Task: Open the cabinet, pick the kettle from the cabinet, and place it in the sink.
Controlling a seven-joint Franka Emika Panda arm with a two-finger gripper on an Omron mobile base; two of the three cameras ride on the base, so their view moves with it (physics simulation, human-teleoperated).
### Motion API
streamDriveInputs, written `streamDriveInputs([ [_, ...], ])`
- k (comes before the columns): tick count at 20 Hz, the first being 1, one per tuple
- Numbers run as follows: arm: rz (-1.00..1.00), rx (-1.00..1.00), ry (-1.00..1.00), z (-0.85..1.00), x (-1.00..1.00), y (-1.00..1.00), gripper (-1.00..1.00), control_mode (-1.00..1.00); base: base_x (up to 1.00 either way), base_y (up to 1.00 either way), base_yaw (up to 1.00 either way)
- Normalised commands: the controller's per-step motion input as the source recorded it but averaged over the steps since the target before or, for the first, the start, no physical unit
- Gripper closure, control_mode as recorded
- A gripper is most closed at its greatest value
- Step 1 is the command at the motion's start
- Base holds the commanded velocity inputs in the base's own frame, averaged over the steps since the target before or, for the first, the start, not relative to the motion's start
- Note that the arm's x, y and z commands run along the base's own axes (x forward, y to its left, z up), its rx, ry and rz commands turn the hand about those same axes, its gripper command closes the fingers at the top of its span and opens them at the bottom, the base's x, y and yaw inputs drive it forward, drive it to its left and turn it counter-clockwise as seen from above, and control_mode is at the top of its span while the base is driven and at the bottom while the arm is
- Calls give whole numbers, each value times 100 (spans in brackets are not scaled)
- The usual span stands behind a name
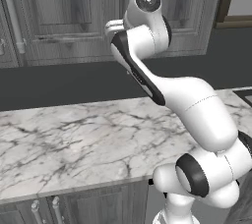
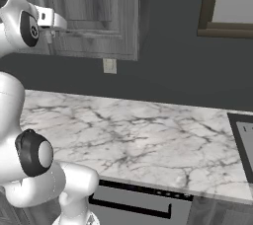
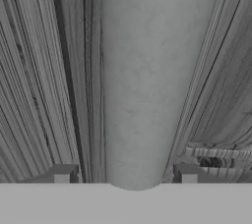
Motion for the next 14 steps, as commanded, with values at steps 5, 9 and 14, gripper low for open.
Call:
streamDriveInputs([
  [5, -2, 0, 0, 0, 16, 1, 100, -100, 0, 0, 0],
  [9, -2, 1, 0, 0, 15, 3, 100, -100, 0, 0, 0],
  [14, 0, 3, 0, 0, 5, 3, 100, -100, 0, 0, 0],
])
